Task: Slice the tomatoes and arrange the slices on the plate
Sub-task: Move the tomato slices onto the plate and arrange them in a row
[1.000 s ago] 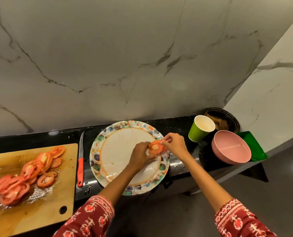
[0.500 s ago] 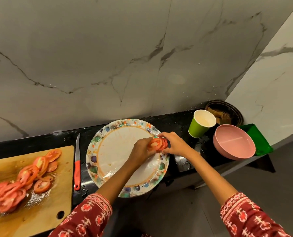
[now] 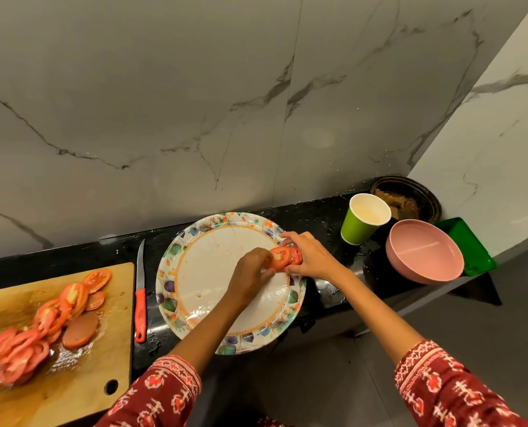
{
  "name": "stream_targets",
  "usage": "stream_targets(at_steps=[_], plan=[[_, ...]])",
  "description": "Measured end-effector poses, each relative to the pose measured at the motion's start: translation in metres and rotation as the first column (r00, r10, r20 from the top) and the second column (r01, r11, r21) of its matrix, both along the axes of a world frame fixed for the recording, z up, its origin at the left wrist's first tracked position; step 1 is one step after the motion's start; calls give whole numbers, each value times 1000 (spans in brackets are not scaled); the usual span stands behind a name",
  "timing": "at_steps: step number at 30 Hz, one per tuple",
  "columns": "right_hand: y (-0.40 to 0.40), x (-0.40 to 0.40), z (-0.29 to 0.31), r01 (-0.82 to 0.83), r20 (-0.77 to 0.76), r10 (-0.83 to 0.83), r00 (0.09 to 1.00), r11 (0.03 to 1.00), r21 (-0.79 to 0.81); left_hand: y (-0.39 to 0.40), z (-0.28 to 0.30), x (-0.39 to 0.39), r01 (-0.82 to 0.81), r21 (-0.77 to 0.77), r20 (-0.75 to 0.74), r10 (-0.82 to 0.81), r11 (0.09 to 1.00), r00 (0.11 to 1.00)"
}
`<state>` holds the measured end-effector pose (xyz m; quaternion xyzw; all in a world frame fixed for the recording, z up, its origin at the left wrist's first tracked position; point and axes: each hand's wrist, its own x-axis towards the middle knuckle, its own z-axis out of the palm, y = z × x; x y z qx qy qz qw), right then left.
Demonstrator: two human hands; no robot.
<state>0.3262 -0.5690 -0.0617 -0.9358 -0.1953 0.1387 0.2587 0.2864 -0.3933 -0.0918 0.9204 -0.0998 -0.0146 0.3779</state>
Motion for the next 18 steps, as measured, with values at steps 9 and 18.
stream_targets(at_steps=[9, 18], plan=[[0, -1, -6, 20, 86, -21, 996, 1000, 9, -1, -3, -3, -14, 10, 26, 14, 1000, 1000], [1, 0, -4, 3, 91, -5, 996, 1000, 18, -4, 3, -5, -38, 21, -9, 38, 999, 999]])
